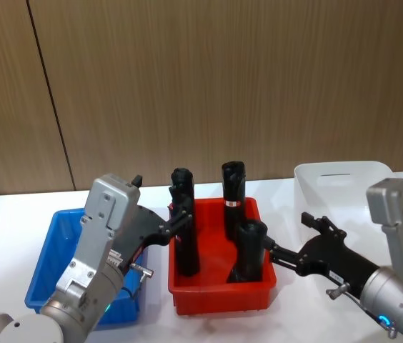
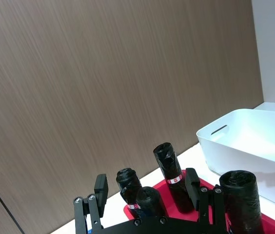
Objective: Pick the cotton swabs from the blue box and place them into the white box.
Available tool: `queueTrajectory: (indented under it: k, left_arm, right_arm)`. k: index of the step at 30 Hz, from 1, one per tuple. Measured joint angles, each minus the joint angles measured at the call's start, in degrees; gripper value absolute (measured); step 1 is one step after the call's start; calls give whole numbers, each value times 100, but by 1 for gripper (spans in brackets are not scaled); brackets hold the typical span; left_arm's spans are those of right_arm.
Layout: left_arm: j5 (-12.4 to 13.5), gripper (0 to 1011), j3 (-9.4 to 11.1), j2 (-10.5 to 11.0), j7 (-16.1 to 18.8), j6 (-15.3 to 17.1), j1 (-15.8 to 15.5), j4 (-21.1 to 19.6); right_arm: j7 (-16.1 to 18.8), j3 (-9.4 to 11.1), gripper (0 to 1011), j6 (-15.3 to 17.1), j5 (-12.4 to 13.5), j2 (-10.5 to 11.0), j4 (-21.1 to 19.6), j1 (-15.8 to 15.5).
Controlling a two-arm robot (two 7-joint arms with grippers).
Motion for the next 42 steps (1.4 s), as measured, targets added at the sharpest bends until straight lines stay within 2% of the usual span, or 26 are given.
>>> queueTrajectory:
  k: [13, 42]
  left_arm:
    - [1, 1004, 0, 0, 0, 0, 0, 0]
    - [1, 1004, 0, 0, 0, -1, 0, 0]
  right_arm:
    - [388, -114, 1002, 113, -175, -209, 608, 429]
    - [559, -278, 1002, 143, -492, -577, 1833, 1169]
